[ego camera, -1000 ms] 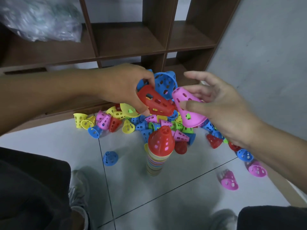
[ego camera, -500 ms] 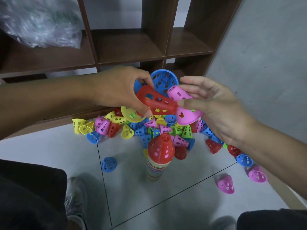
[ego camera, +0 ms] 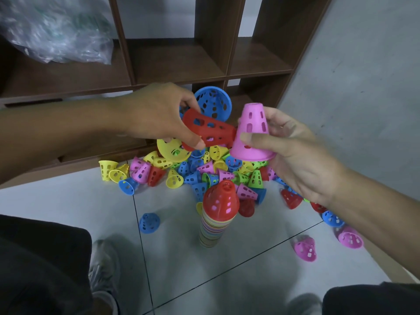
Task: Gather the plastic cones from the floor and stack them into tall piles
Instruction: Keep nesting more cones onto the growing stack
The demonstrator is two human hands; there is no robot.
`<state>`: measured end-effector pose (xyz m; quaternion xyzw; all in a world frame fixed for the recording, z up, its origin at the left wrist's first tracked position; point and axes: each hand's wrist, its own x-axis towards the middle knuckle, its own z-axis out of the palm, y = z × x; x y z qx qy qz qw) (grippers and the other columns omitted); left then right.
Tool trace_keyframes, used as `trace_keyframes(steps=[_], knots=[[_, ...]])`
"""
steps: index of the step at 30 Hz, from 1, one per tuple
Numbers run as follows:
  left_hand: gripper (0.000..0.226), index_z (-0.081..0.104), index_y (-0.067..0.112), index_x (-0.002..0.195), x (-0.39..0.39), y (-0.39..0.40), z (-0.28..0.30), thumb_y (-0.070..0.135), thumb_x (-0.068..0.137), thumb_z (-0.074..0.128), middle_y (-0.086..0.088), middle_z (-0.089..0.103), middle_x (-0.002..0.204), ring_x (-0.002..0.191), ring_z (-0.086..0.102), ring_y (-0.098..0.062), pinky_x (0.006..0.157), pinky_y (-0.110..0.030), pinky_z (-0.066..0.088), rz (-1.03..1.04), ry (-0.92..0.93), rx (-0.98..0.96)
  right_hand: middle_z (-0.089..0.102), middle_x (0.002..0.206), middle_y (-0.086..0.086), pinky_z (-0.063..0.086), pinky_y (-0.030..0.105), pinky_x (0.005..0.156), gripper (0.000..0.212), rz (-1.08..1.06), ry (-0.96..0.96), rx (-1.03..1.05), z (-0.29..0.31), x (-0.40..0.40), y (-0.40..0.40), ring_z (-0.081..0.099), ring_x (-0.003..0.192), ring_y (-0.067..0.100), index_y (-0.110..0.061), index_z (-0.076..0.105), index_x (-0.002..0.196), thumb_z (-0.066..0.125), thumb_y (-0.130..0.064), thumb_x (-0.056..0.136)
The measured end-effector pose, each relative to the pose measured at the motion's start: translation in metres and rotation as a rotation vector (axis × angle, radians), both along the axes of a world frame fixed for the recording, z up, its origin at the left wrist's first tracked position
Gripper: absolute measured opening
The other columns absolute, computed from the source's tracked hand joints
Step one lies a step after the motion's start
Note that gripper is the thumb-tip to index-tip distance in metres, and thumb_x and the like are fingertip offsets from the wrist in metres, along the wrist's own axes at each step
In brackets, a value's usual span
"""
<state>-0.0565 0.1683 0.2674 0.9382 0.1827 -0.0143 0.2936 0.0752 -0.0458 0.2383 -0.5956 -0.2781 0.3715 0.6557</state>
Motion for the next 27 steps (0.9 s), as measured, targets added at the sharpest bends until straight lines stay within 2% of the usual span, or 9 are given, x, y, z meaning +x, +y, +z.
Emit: trace_keyframes(steps=[2,4,6,8,11,16,21,24,27], knots=[[0.067,0.064,0.037,0.113,-0.002,0.0,0.001,0.065,0.054,0.081,0.018,0.067,0.107,0.071,0.074,-0.011,0.065,-0.027,0.06,-0.003,-0.006,0.01,0.068,0.122,0.019,0.055,0.044,0.098,0.062,0.031,-0.009,-0.033,-0.004,-0.002,-0.001,0.068,0.111,0.03,-0.009,0.063,0.125,0.081,-0.012,0.066],[0.07,0.064,0.036,0.114,-0.005,0.0,0.002,0.067,0.052,0.078,0.018,0.066,0.108,0.075,0.073,-0.012,0.069,-0.029,0.061,-0.013,0.0,0.019,0.07,0.118,0.017,0.053,0.048,0.102,0.058,0.051,-0.041,-0.064,-0.007,-0.004,-0.003,0.068,0.111,0.031,-0.012,0.062,0.122,0.081,-0.02,0.068],[0.07,0.063,0.035,0.115,-0.007,0.002,0.001,0.066,0.054,0.078,0.018,0.065,0.107,0.076,0.07,-0.008,0.067,-0.024,0.057,-0.031,0.016,0.062,0.073,0.111,0.008,0.054,0.044,0.099,0.057,0.085,-0.133,-0.118,-0.009,-0.007,-0.004,0.07,0.106,0.023,-0.018,0.06,0.121,0.08,-0.028,0.069],[0.067,0.061,0.037,0.113,-0.008,0.006,-0.002,0.065,0.056,0.079,0.02,0.063,0.104,0.077,0.064,-0.003,0.064,-0.017,0.048,-0.055,0.065,0.126,0.074,0.108,0.003,0.057,0.034,0.091,0.055,0.122,-0.257,-0.177,-0.014,-0.014,-0.006,0.071,0.102,0.018,-0.022,0.058,0.12,0.08,-0.029,0.07],[0.067,0.058,0.038,0.112,-0.012,0.012,-0.012,0.069,0.056,0.078,0.019,0.061,0.104,0.084,0.06,-0.003,0.065,-0.014,0.044,-0.094,0.156,0.183,0.074,0.106,0.003,0.057,0.024,0.081,0.053,0.165,-0.345,-0.225,-0.028,-0.025,-0.01,0.072,0.097,0.013,-0.018,0.055,0.118,0.084,-0.014,0.073],[0.07,0.058,0.037,0.113,-0.015,0.016,-0.016,0.071,0.055,0.077,0.018,0.06,0.106,0.087,0.06,-0.005,0.066,-0.015,0.044,-0.123,0.162,0.217,0.071,0.109,-0.004,0.059,0.039,0.09,0.054,0.26,-0.488,-0.347,-0.051,-0.035,-0.015,0.069,0.104,0.011,-0.022,0.057,0.111,0.091,-0.014,0.069],[0.074,0.061,0.029,0.123,-0.013,0.007,-0.022,0.057,0.06,0.09,0.002,0.065,0.111,0.093,0.062,-0.019,0.084,-0.041,0.056,-0.156,0.127,0.374,0.07,0.107,-0.004,0.058,0.042,0.088,0.056,0.263,-0.532,-0.391,-0.063,-0.037,-0.015,0.069,0.101,0.016,-0.022,0.059,0.113,0.092,-0.015,0.068],[0.077,0.057,0.034,0.126,-0.013,0.008,-0.02,0.065,0.061,0.085,0.008,0.061,0.116,0.096,0.06,-0.013,0.083,-0.035,0.055,-0.207,0.118,0.377,0.071,0.11,-0.009,0.055,0.04,0.097,0.058,0.267,-0.513,-0.393,-0.062,-0.034,-0.016,0.067,0.107,0.009,-0.026,0.058,0.113,0.091,-0.034,0.066],[0.077,0.049,0.047,0.122,-0.015,0.009,-0.015,0.08,0.058,0.074,0.02,0.053,0.115,0.093,0.055,-0.003,0.075,-0.021,0.051,-0.263,0.063,0.396,0.074,0.098,-0.013,0.052,0.043,0.096,0.053,0.147,-0.361,-0.282,-0.054,-0.031,-0.012,0.068,0.102,0.003,-0.022,0.057,0.109,0.076,-0.057,0.074]])
